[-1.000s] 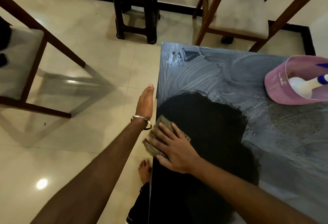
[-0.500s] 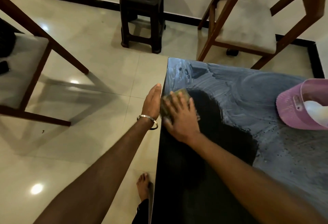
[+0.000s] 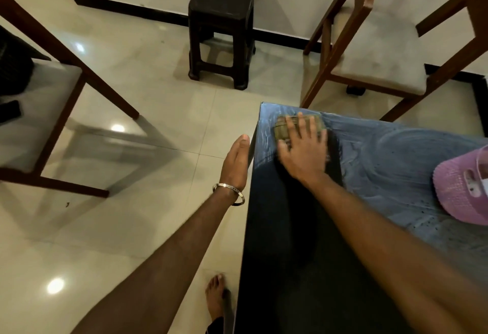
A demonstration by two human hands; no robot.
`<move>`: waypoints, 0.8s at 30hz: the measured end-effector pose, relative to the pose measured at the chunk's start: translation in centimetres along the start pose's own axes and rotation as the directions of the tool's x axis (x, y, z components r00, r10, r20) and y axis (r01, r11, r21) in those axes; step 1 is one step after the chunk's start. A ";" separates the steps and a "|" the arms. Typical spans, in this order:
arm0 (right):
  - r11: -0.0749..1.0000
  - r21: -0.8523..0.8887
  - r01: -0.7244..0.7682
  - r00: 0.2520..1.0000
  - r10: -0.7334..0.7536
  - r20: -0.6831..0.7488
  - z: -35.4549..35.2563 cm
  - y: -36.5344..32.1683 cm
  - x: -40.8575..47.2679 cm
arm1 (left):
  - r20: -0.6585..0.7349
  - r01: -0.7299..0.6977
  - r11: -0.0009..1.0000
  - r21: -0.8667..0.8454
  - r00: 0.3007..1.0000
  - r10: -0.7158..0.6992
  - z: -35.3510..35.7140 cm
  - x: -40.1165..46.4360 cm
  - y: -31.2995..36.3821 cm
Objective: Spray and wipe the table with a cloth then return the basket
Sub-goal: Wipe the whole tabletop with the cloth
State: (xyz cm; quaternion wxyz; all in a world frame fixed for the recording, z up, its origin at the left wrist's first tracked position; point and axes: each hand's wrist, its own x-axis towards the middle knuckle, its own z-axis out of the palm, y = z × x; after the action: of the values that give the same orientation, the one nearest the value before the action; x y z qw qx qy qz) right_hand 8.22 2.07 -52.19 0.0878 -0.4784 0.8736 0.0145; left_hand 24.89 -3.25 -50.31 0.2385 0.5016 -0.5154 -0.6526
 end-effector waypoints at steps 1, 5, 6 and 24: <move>0.996 -0.018 0.089 0.996 -0.089 0.015 0.1 -1.4 -0.3 | -0.008 -0.009 1.000 -0.012 1.000 0.009 0.2 0.1 0.2; 0.864 -0.001 0.504 0.860 -0.502 0.086 0.6 -2.6 -4.4 | -0.065 -0.013 0.998 -0.056 0.998 0.009 0.3 0.9 0.6; 0.838 0.000 0.545 0.834 -0.543 0.097 0.6 -1.4 -4.8 | -0.077 -0.016 0.999 -0.040 0.997 0.013 0.2 1.2 0.6; 0.905 -0.002 0.426 0.903 -0.425 0.064 -0.7 -6.1 4.7 | -0.046 -0.058 0.998 0.019 0.997 0.059 0.9 1.6 2.1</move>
State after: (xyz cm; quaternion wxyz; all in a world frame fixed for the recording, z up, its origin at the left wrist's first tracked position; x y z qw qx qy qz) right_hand 10.77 -5.28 -51.96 0.1123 -0.6575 0.7448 0.0166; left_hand 23.04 -4.94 -49.06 0.2649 0.5033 -0.5300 -0.6290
